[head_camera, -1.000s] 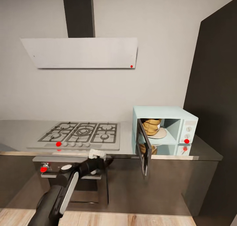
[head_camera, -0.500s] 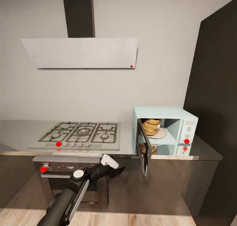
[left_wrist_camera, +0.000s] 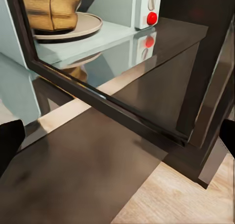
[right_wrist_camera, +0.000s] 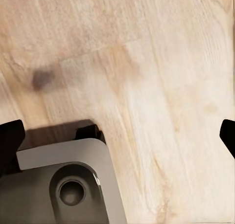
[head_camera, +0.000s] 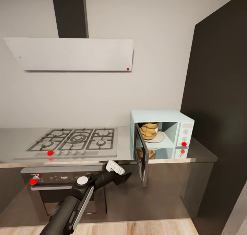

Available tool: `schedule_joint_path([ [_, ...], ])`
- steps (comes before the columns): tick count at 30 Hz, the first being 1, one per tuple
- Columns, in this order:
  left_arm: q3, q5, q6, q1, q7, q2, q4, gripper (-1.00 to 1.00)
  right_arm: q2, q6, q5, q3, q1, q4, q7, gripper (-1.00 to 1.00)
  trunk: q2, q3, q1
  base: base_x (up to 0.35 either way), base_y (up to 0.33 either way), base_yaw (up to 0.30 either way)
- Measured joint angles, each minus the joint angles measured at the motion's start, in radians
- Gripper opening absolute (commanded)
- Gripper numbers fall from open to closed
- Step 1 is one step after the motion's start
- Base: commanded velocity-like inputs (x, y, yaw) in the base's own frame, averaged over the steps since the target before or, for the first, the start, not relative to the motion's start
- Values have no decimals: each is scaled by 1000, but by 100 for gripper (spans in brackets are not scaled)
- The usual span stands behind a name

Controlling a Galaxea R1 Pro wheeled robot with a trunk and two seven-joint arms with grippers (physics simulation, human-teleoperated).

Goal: In the kitchen, take the popcorn bag from the countertop, put it into the microwave, and heat it until the popcorn is cooked so the cooked popcorn ends up inside the bag.

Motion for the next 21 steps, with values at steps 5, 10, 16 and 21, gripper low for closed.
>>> schedule_joint_path([
  [5, 0, -1, -1, 0, 2, 0, 4, 100, 3, 1, 5, 1, 0, 0, 0, 100, 0, 0, 0, 0, 0, -245],
  [10, 0, -1, -1, 0, 12, -2, 1, 100, 3, 1, 7, 2, 0, 0, 0, 100, 0, 0, 0, 0, 0, -194],
  [16, 3, -2, 0, 1, 25, -2, -4, 100, 3, 4, 7, 2, 0, 0, 0, 100, 0, 0, 0, 0, 0, -102],
  [21, 2, 0, -1, 1, 196, -1, -6, 100, 2, 6, 8, 3, 0, 0, 0, 100, 0, 0, 0, 0, 0, -3],
])
